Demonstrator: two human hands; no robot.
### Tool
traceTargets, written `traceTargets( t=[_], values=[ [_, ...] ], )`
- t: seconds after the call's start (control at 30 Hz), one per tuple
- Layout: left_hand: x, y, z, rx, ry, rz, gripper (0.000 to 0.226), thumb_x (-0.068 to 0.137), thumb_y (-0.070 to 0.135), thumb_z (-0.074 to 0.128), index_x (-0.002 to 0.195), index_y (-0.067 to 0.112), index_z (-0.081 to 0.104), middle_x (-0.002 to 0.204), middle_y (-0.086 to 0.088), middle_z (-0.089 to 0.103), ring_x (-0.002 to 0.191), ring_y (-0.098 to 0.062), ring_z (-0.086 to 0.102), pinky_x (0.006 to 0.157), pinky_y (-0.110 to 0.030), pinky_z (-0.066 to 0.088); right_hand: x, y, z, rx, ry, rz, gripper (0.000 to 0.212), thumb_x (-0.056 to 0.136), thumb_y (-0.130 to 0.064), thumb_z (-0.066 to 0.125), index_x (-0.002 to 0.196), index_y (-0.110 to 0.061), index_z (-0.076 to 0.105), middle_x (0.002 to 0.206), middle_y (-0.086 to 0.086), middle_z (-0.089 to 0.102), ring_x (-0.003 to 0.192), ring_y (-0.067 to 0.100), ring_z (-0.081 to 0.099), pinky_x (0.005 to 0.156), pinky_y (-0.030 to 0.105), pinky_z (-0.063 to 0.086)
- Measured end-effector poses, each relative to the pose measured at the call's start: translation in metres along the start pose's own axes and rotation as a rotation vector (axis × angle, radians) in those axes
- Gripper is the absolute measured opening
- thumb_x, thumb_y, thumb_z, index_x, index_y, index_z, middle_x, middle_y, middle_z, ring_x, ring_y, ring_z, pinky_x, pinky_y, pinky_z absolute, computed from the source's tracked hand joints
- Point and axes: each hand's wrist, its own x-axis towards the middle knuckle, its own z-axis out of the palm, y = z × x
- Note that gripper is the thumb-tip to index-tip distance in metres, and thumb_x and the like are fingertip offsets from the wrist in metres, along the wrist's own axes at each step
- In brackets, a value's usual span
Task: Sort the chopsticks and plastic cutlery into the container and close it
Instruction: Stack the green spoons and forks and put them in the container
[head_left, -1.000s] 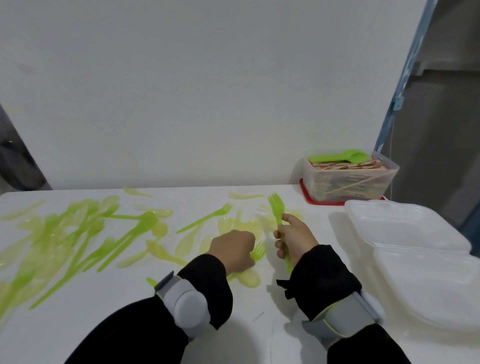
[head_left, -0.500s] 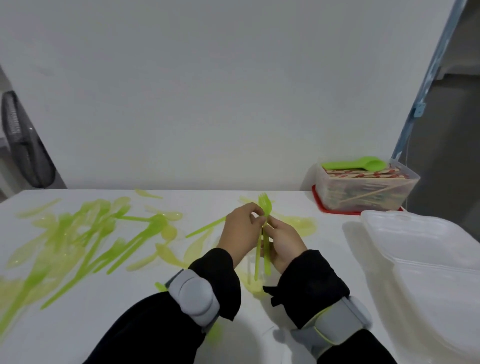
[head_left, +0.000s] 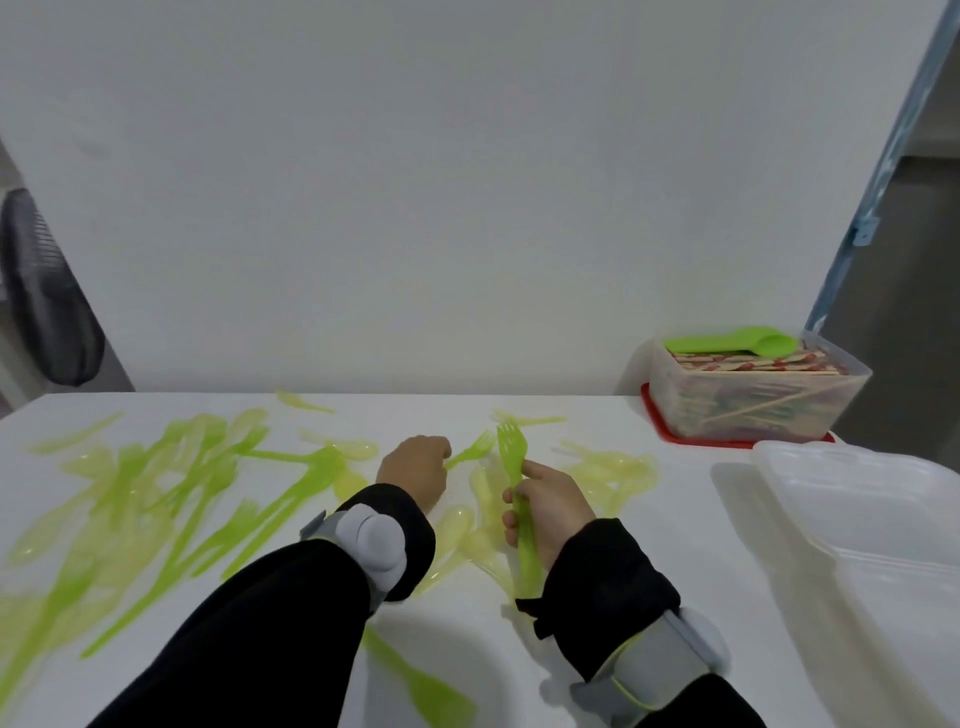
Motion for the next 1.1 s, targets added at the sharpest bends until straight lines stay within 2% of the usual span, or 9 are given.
traceTargets(
  t=[0.23,0.37,0.47,0.6,0.67,0.77,0.9,0.97,1.1],
  values=[
    [-0.015,-0.003,-0.017,-0.555,0.345,-0.062,0.025,0.089,0.006,0.050,0.111,0.008,0.060,0.104,-0.011,0.054,0.091,-0.023,0.054,0.076,-0.023,0.037,-0.008,0.000,0.023,0.153,0.054,0.010,0.032,0.092,0.001,0.033,0.085,-0.022,0.055,0.070,0.008,0.051,0.048,0.016,0.036,0.045,0.019,0.029],
    [-0.035,0.010,-0.025,-0.890,0.316,-0.076,0.040,0.088,0.004,0.045,0.124,0.015,0.057,0.102,-0.004,0.052,0.082,-0.021,0.053,0.080,-0.042,0.053,-0.009,0.001,0.039,0.213,0.058,-0.017,0.037,0.092,0.002,0.031,0.094,-0.026,0.055,0.068,0.004,0.043,0.050,0.015,0.034,0.046,0.020,0.031],
    [-0.052,0.020,-0.025,-0.906,0.257,-0.037,0.053,0.087,0.001,0.040,0.134,0.021,0.051,0.096,0.000,0.048,0.081,-0.019,0.051,0.085,-0.045,0.052,-0.007,0.000,0.047,0.233,0.067,-0.069,0.043,0.094,0.000,0.032,0.116,-0.033,0.047,0.069,0.004,0.044,0.054,0.015,0.035,0.050,0.024,0.035],
    [-0.069,0.033,-0.026,-1.009,0.166,-0.067,0.053,0.090,0.000,0.040,0.138,0.022,0.048,0.083,0.001,0.045,0.064,-0.010,0.051,0.064,-0.028,0.055,-0.007,-0.001,0.053,0.179,0.055,-0.137,0.047,0.093,0.000,0.035,0.130,-0.027,0.045,0.085,0.010,0.054,0.063,0.019,0.046,0.054,0.026,0.040],
    [-0.075,0.036,-0.026,-1.011,0.140,-0.087,0.056,0.088,0.003,0.044,0.139,0.025,0.046,0.078,-0.003,0.050,0.068,-0.015,0.055,0.074,-0.032,0.057,-0.009,-0.002,0.057,0.156,0.044,-0.161,0.042,0.094,0.000,0.035,0.123,-0.028,0.046,0.093,0.014,0.058,0.067,0.022,0.054,0.057,0.028,0.044],
    [-0.082,0.040,-0.030,-0.975,0.181,-0.114,0.056,0.085,0.006,0.047,0.137,0.029,0.049,0.099,-0.017,0.064,0.075,-0.019,0.058,0.084,-0.032,0.055,-0.012,-0.001,0.056,0.108,0.034,-0.194,0.038,0.094,0.000,0.036,0.117,-0.028,0.049,0.095,0.017,0.059,0.077,0.027,0.056,0.063,0.031,0.046],
    [-0.089,0.041,-0.035,-0.936,0.229,-0.123,0.051,0.090,0.005,0.044,0.137,0.025,0.049,0.097,-0.009,0.066,0.051,-0.002,0.050,0.051,-0.007,0.042,-0.015,0.003,0.054,0.081,0.044,-0.211,0.037,0.089,0.001,0.038,0.109,-0.029,0.049,0.088,0.014,0.058,0.076,0.024,0.050,0.059,0.030,0.040],
    [-0.093,0.040,-0.037,-0.936,0.223,-0.107,0.050,0.091,0.002,0.041,0.137,0.021,0.049,0.114,-0.016,0.064,0.056,-0.004,0.053,0.054,-0.009,0.046,-0.016,0.006,0.053,0.048,0.066,-0.218,0.035,0.091,0.000,0.038,0.114,-0.023,0.051,0.090,0.013,0.060,0.073,0.024,0.051,0.058,0.029,0.041],
    [-0.096,0.035,-0.034,-0.892,0.220,-0.080,0.061,0.090,0.006,0.047,0.147,0.019,0.031,0.071,0.002,0.059,0.063,-0.012,0.056,0.072,-0.027,0.053,-0.014,0.006,0.056,-0.013,0.083,-0.241,0.026,0.091,0.001,0.038,0.088,-0.013,0.060,0.085,0.014,0.061,0.067,0.024,0.051,0.063,0.033,0.044]
  ],
)
